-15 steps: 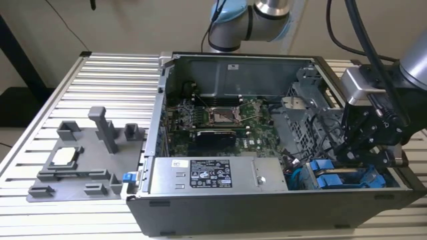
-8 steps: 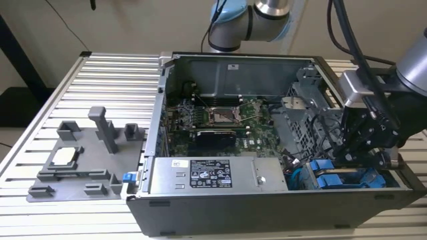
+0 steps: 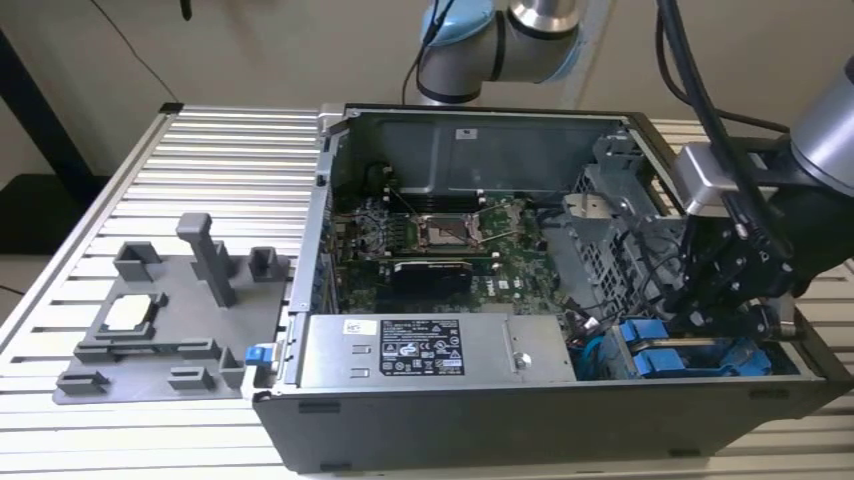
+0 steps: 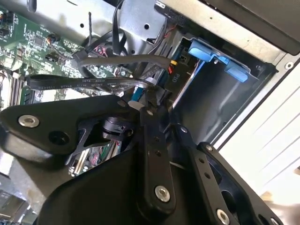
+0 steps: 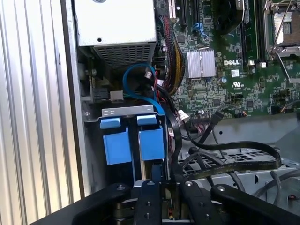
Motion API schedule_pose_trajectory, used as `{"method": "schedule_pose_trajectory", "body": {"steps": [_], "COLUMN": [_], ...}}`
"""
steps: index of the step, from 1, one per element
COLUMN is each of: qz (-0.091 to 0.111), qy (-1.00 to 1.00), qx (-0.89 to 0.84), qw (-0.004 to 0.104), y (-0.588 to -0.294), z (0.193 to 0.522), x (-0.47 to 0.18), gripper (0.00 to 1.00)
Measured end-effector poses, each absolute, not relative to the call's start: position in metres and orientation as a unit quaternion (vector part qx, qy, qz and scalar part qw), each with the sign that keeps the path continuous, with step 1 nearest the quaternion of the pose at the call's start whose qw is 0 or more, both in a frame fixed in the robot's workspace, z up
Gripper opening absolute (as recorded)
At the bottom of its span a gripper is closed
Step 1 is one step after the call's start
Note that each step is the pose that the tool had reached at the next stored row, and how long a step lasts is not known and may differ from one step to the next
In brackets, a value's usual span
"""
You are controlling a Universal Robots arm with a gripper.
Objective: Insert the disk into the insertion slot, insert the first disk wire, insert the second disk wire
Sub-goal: 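Insert the first disk wire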
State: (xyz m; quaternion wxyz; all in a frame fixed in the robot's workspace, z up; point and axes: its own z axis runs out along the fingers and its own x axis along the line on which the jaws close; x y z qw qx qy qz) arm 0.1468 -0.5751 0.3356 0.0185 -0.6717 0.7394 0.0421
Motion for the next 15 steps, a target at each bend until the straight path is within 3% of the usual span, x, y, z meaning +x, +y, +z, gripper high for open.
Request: {"method": "schedule_pose_trajectory", "body": {"steps": [13,15], "qz": [0.042,0.042], "qy": [0.741,0.741], "qx": [-0.67,-0.67], "qw": [0.018,0.018], "y": [-0.5751,-0.5751], "z": [0.3427,0.3427], "x": [0.1467,0.1467], "gripper": [0.24,0.16]}}
